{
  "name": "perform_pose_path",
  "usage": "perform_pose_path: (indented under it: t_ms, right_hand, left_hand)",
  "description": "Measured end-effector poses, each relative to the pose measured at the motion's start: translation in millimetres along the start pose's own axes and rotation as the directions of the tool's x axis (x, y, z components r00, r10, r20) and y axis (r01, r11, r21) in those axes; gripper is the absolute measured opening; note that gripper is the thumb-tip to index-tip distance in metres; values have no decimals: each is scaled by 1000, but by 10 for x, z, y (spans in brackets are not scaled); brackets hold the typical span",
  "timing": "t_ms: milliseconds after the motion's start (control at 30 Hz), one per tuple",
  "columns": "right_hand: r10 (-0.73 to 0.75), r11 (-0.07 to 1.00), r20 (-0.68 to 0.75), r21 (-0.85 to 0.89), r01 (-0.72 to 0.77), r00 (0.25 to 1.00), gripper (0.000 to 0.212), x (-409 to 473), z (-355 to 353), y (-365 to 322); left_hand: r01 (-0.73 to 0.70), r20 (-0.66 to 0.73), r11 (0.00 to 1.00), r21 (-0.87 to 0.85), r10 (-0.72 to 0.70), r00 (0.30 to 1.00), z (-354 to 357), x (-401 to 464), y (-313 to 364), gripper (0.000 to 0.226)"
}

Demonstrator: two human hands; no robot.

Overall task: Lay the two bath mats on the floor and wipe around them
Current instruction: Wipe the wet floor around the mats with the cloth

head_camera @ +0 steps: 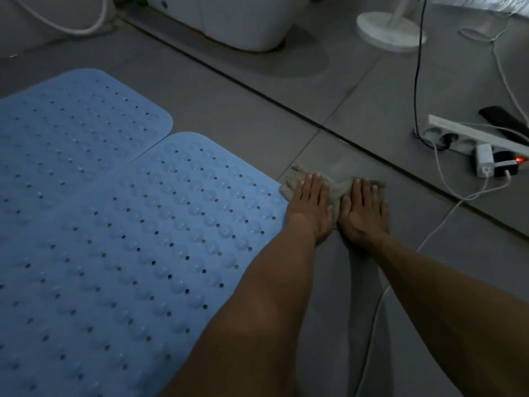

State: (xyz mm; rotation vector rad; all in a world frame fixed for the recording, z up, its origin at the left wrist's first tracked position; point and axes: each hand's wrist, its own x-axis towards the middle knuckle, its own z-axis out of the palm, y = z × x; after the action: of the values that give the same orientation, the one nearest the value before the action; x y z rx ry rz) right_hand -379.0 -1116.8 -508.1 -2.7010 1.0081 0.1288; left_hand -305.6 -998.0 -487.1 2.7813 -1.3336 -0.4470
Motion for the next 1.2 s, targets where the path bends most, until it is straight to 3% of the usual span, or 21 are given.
perform_pose_path:
  t_ms: [233,533,767,833,967,1067,1200]
  right_hand:
    - [-44,999,58,16,43,997,65,-573,171,291]
    - [-71,997,117,38,67,991,62,-1561,290,-51]
    - [-75,997,151,46,69,986,63,-2263,336,-321]
    - [-83,996,121,37,79,989,64,-2452,367,-374]
    - [-133,991,-107,13,135,985,51,-2754,402,-515]
    - [-212,975,-200,31,222,957,29,-2830,441,-644]
    - [-275,954,-56,108,280,960,26,-2767,370,-902]
  left_hand:
    - [3,12,1000,30,-3,1000,141,-680,236,61]
    - [17,92,993,115,-28,995,369,-1747,139,63]
    - [-76,150,981,180,49,988,415,-2407,-63,62]
    - [-110,110,974,198,89,990,446,-2579,-146,62]
    - [-222,38,934,280,221,975,465,-2802,-339,60]
    - [-260,-40,941,215,275,961,452,-2837,-509,47]
    - [-189,124,981,35,183,975,189,-2696,-737,22]
